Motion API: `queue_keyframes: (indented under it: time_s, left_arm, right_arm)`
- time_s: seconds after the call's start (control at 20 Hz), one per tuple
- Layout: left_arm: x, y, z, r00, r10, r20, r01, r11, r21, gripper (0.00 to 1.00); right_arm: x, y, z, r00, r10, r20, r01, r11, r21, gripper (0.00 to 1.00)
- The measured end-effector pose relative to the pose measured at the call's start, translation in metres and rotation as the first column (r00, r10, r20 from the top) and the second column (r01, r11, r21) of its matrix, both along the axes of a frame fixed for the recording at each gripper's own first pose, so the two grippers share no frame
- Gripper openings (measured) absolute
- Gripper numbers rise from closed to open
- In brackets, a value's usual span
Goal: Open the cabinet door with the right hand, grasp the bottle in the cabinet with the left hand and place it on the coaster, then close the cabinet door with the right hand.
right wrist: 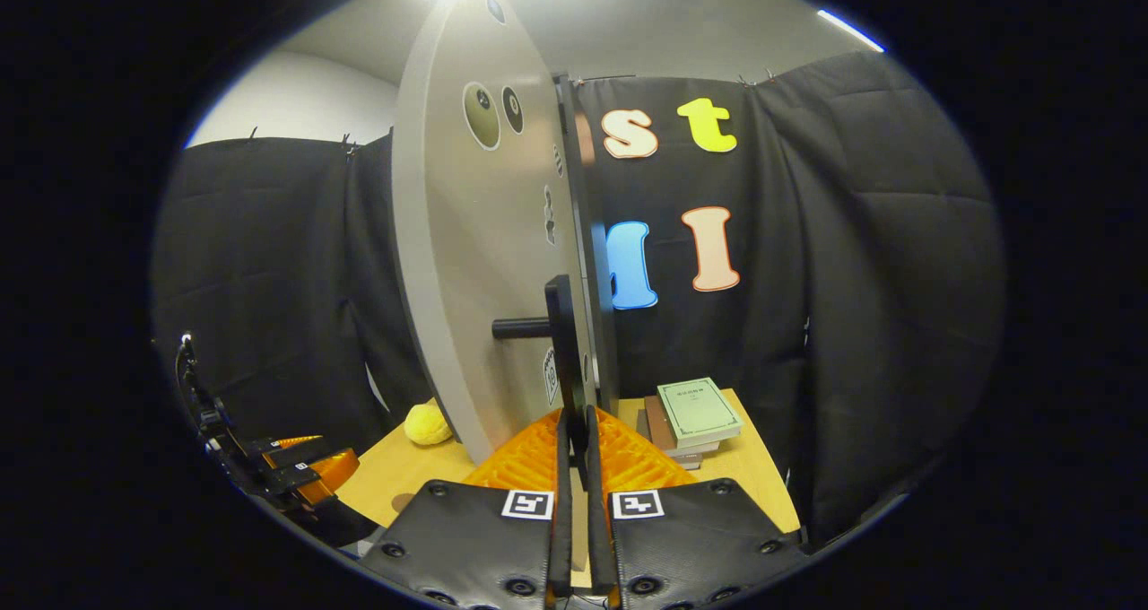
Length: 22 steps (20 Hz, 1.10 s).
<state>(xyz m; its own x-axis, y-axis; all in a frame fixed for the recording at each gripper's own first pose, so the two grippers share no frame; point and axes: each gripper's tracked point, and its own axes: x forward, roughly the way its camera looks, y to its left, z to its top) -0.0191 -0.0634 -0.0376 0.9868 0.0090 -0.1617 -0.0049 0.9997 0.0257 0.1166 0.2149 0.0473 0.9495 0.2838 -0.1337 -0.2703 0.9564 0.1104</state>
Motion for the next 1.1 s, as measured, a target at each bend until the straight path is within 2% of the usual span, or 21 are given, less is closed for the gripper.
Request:
queue_keyframes:
  time_s: [0.1,0.15,0.2,0.25,0.3,0.5,0.65,0.7,0.75,0.8,0.85,0.9,0.95,1.0,1.1]
  left_arm:
    - [0.004,0.020,0.000,1.000,-0.024,0.002,0.024,1.000,-0.005,0.80]
    - [0.007,0.030,-0.002,0.999,-0.042,0.003,0.042,0.999,-0.011,0.80]
    - [0.011,0.037,-0.003,0.998,-0.061,0.000,0.061,0.998,-0.014,0.81]
    - [0.015,0.044,-0.004,0.997,-0.077,-0.002,0.077,0.997,-0.012,0.83]
    - [0.019,0.050,-0.005,0.996,-0.090,-0.005,0.090,0.996,-0.008,0.81]
    - [0.035,0.050,-0.010,0.983,-0.182,-0.015,0.181,0.983,-0.018,0.83]
    - [0.049,0.040,0.002,0.972,-0.234,0.016,0.234,0.972,-0.002,0.87]
    - [0.057,0.036,0.009,0.969,-0.245,0.028,0.246,0.969,-0.012,0.80]
    - [0.065,0.031,0.017,0.964,-0.263,0.043,0.264,0.964,-0.024,0.83]
    - [0.074,0.026,0.026,0.959,-0.278,0.058,0.280,0.959,-0.032,0.81]
    - [0.083,0.024,0.034,0.956,-0.285,0.073,0.288,0.957,-0.035,0.81]
    - [0.095,0.021,0.044,0.953,-0.291,0.086,0.295,0.955,-0.038,0.80]
    - [0.105,0.017,0.049,0.951,-0.295,0.090,0.299,0.953,-0.039,0.83]
    - [0.118,0.014,0.054,0.951,-0.294,0.094,0.299,0.954,-0.040,0.83]
    - [0.144,0.014,0.063,0.959,-0.263,0.105,0.268,0.963,-0.037,0.80]
  right_arm:
    - [-0.018,-0.007,-0.004,0.998,-0.055,-0.025,0.056,0.996,0.064,0.09]
    - [-0.026,-0.011,-0.003,0.995,-0.090,-0.031,0.093,0.991,0.097,0.01]
    - [-0.032,-0.015,-0.004,0.992,-0.120,-0.033,0.123,0.986,0.116,0.01]
    - [-0.039,-0.021,-0.003,0.989,-0.147,-0.031,0.150,0.981,0.124,0.09]
    - [-0.047,-0.024,0.002,0.986,-0.165,-0.016,0.165,0.978,0.127,0.08]
    - [-0.076,-0.066,0.010,0.943,-0.328,0.052,0.326,0.945,0.033,0.07]
    - [-0.074,-0.086,0.019,0.916,-0.397,0.053,0.396,0.918,0.025,0.07]
    - [-0.069,-0.092,0.026,0.908,-0.413,0.064,0.412,0.911,0.032,0.07]
    - [-0.061,-0.097,0.030,0.904,-0.422,0.076,0.420,0.907,0.036,0.09]
    - [-0.052,-0.102,0.033,0.900,-0.429,0.084,0.427,0.903,0.036,0.01]
    - [-0.042,-0.106,0.036,0.899,-0.429,0.088,0.428,0.903,0.034,0.14]
    - [-0.032,-0.106,0.035,0.900,-0.427,0.087,0.426,0.904,0.030,0.13]
    - [-0.021,-0.109,0.035,0.898,-0.433,0.085,0.432,0.901,0.026,0.28]
    - [-0.009,-0.112,0.033,0.897,-0.434,0.084,0.433,0.901,0.029,0.29]
    - [0.014,-0.112,0.031,0.901,-0.423,0.094,0.420,0.906,0.058,0.70]
